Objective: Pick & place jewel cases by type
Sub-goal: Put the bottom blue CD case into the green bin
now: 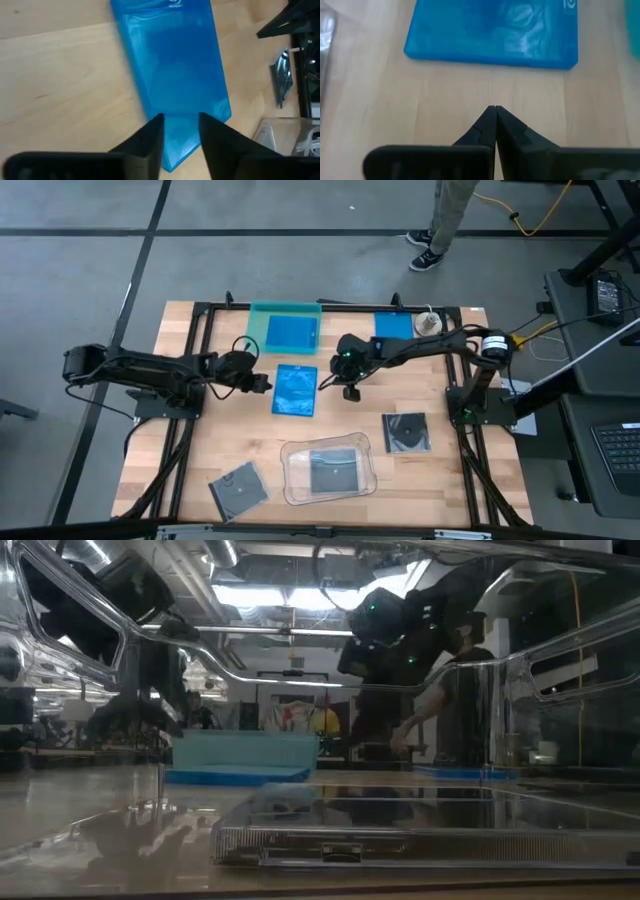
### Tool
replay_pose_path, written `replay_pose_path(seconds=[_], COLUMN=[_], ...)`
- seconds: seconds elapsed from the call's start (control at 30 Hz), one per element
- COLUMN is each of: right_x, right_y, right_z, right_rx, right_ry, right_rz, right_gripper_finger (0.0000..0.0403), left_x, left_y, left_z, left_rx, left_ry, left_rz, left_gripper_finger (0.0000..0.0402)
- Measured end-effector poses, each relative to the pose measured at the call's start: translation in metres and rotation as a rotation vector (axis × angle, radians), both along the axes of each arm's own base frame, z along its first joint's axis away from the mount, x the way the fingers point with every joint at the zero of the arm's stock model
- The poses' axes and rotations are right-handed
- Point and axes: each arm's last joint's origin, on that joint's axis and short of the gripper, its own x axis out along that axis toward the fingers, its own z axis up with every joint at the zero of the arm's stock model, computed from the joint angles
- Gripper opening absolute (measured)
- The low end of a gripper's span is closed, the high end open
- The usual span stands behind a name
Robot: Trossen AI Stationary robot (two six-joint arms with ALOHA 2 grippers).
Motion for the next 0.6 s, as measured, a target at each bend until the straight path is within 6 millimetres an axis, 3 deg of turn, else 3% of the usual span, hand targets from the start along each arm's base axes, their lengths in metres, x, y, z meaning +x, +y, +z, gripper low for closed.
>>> replay_pose_path(seconds=[0.3, 0.6], right_x=[0.007, 0.01], right_y=[0.0, 0.0], right_z=[-0.023, -0.039], right_rx=[0.017, 0.037], right_ry=[0.06, 0.088], right_rz=[0.0, 0.011], right_gripper_finger=[0.0006, 0.0006], left_x=[0.002, 0.013], left_y=[0.002, 0.004], left_z=[-0.008, -0.024], left_rx=[0.017, -0.013], left_ry=[0.04, 0.076], left_rz=[0.037, 0.059], left_gripper_finger=[0.0192, 0.021])
